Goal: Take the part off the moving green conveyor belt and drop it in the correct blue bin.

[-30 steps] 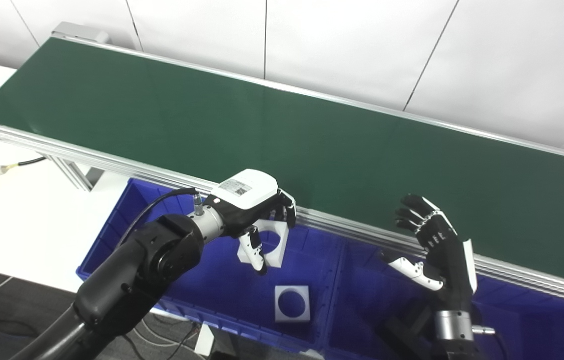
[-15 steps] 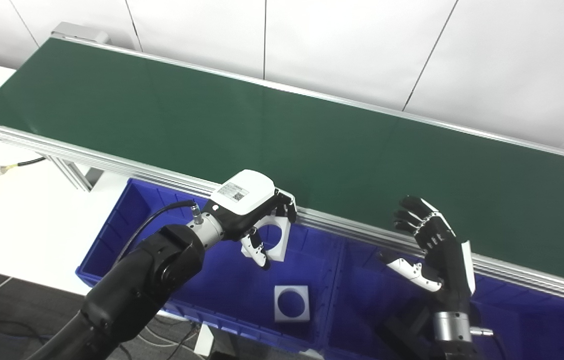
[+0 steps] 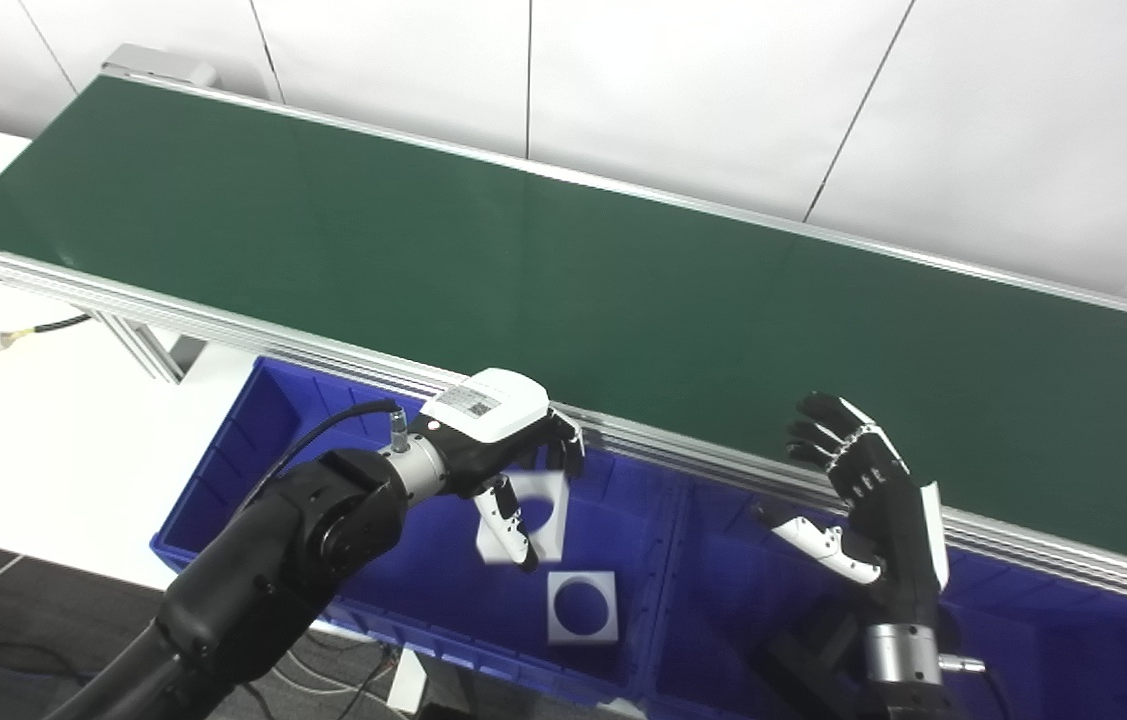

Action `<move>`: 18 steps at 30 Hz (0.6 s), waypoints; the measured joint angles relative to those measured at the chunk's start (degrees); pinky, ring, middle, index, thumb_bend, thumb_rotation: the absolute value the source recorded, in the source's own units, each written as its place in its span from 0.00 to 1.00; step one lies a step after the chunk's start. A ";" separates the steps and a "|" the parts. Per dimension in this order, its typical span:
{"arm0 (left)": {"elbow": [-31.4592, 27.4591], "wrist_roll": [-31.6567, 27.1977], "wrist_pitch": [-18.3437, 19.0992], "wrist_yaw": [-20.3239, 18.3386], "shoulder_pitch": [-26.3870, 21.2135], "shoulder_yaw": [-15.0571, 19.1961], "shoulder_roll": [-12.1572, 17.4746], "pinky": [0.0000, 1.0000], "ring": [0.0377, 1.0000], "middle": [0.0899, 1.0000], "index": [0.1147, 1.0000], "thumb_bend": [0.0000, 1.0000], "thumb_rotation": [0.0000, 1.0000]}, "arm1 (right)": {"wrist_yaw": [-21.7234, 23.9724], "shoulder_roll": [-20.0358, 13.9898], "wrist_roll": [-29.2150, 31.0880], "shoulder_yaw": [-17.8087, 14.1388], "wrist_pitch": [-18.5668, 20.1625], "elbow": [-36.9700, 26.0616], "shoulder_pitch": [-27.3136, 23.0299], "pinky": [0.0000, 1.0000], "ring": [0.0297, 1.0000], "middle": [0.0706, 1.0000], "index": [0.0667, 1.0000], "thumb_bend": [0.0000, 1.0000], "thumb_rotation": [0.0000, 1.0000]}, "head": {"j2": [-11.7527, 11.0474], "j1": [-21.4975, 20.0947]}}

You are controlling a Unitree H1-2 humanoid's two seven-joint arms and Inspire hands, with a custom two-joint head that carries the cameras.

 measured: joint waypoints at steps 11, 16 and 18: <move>-0.18 -0.67 0.02 -1.77 -0.13 0.03 0.51 0.45 0.56 0.63 0.61 1.00 0.36 | 0.02 0.00 0.00 0.09 0.00 0.00 0.01 0.68 0.73 0.78 0.75 0.81 0.25 | -0.26 -0.09; -0.41 -2.02 0.01 -2.21 -0.13 0.27 0.68 0.44 0.55 0.62 0.62 1.00 0.38 | -0.02 -0.01 -0.26 0.15 0.00 0.33 0.00 0.68 0.73 0.78 0.75 0.81 0.25 | -0.70 -0.53; -0.84 -3.61 0.01 -2.22 -0.11 0.72 0.66 0.44 0.55 0.62 0.62 1.00 0.37 | -0.10 -0.01 -0.28 0.16 -0.01 0.46 0.00 0.68 0.73 0.78 0.75 0.80 0.25 | -0.70 -0.53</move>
